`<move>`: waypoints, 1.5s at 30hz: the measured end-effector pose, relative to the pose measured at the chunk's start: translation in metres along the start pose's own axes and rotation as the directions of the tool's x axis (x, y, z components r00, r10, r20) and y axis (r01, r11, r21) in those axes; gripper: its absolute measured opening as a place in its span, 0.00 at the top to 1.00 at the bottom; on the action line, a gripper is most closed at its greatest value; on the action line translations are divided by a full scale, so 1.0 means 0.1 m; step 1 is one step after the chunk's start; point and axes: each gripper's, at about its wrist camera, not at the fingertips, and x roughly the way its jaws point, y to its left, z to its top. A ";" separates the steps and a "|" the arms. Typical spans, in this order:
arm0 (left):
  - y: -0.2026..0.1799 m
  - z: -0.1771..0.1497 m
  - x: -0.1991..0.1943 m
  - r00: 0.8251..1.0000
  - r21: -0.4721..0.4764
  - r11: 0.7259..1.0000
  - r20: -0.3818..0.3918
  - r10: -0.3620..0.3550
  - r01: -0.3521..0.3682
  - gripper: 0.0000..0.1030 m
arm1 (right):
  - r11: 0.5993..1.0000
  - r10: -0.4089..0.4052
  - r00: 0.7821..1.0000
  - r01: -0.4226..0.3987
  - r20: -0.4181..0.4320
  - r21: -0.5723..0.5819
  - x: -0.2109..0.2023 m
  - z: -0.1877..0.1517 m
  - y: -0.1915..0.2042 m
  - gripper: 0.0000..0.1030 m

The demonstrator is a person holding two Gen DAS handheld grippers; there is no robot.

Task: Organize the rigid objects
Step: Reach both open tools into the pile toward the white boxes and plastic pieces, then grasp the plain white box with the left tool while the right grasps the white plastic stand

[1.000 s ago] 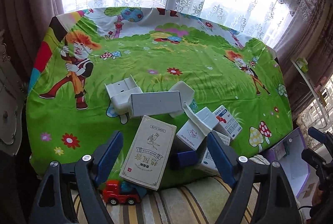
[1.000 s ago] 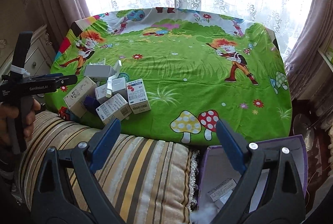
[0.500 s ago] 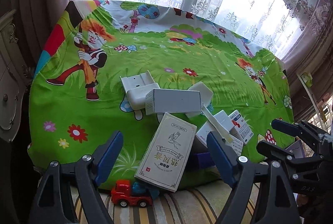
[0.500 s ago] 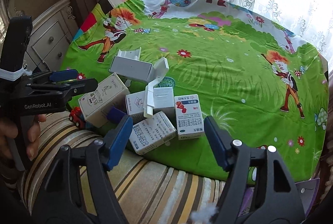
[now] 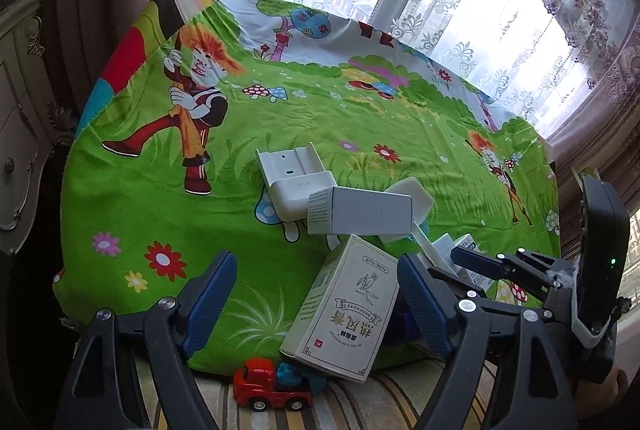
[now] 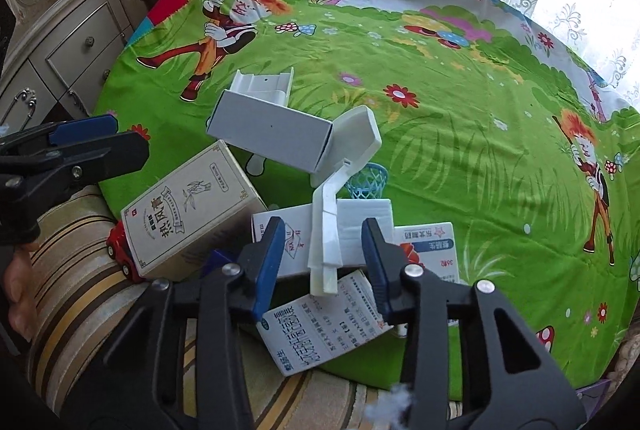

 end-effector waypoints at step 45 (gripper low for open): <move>-0.60 0.34 0.93 0.975 -0.004 0.992 -0.184 0.122 -0.125 0.14 | 0.999 -0.005 0.995 0.000 0.095 0.049 -0.10 -0.11 -0.09 0.83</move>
